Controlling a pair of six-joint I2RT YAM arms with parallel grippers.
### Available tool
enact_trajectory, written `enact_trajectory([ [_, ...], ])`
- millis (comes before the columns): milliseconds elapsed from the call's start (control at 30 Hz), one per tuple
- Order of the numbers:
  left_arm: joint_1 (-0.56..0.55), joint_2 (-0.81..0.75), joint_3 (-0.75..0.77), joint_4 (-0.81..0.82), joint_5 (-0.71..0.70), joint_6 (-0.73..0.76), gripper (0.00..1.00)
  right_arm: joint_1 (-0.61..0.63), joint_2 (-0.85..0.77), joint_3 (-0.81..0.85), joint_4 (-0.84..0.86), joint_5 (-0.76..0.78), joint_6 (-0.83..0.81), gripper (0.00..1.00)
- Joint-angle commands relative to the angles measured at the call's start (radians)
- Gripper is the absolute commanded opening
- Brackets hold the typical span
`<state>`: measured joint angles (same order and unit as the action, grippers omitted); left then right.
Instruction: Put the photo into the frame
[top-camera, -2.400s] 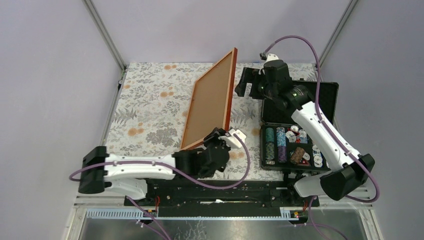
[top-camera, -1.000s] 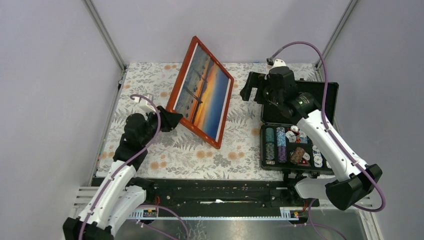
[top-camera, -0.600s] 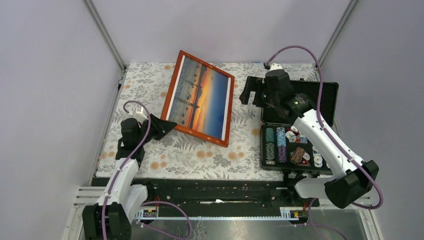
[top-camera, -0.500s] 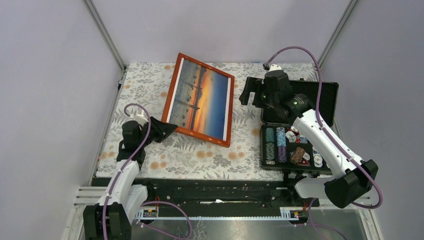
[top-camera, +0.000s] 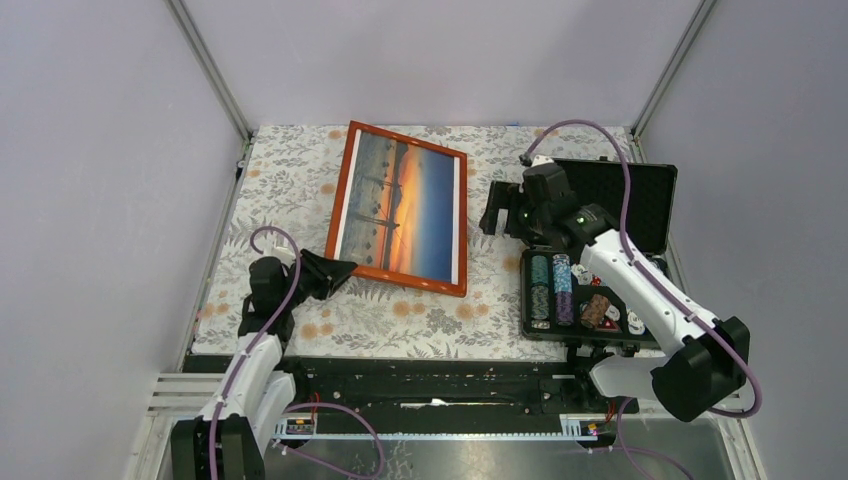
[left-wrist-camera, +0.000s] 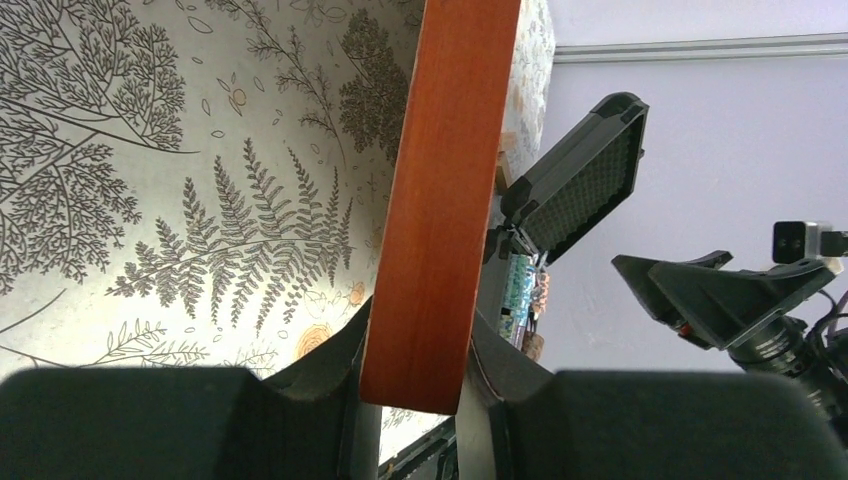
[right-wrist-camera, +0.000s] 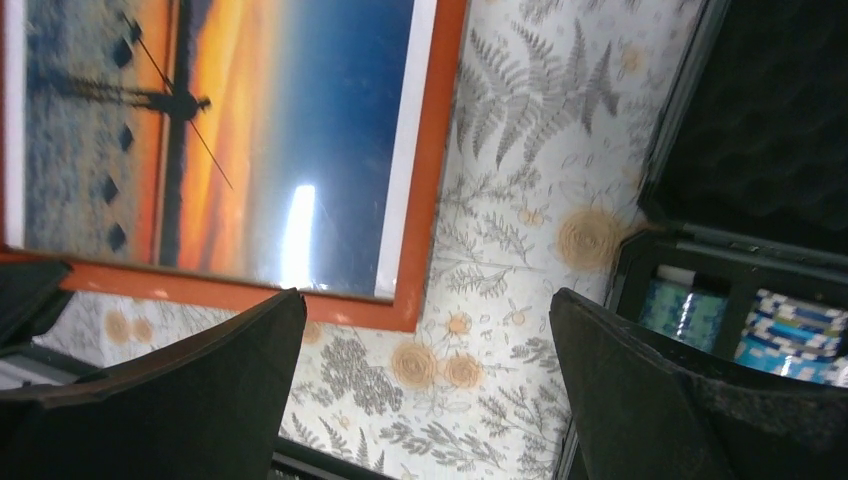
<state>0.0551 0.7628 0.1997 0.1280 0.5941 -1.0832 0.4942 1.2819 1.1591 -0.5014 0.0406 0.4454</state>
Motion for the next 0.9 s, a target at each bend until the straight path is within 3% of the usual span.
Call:
enact_trajectory([
  [0,-0.001,0.051,0.061,-0.187,-0.11,0.193,0.0,0.02,-0.008,-0.106,0.058,-0.098,0.002,1.0],
  [133,-0.003,0.097,0.087,-0.251,-0.161,0.22,0.0,0.182,0.095,-0.148,0.106,-0.053,-0.025,1.0],
  [300,-0.003,0.189,0.13,-0.313,-0.25,0.225,0.0,0.362,0.264,-0.062,0.058,0.12,-0.162,1.0],
  [600,-0.002,0.277,0.154,-0.325,-0.393,0.186,0.01,0.369,0.438,0.061,0.032,0.178,-0.101,1.0],
  [867,-0.001,0.329,0.18,-0.352,-0.447,0.187,0.29,0.372,0.43,0.001,0.193,0.027,-0.369,0.98],
])
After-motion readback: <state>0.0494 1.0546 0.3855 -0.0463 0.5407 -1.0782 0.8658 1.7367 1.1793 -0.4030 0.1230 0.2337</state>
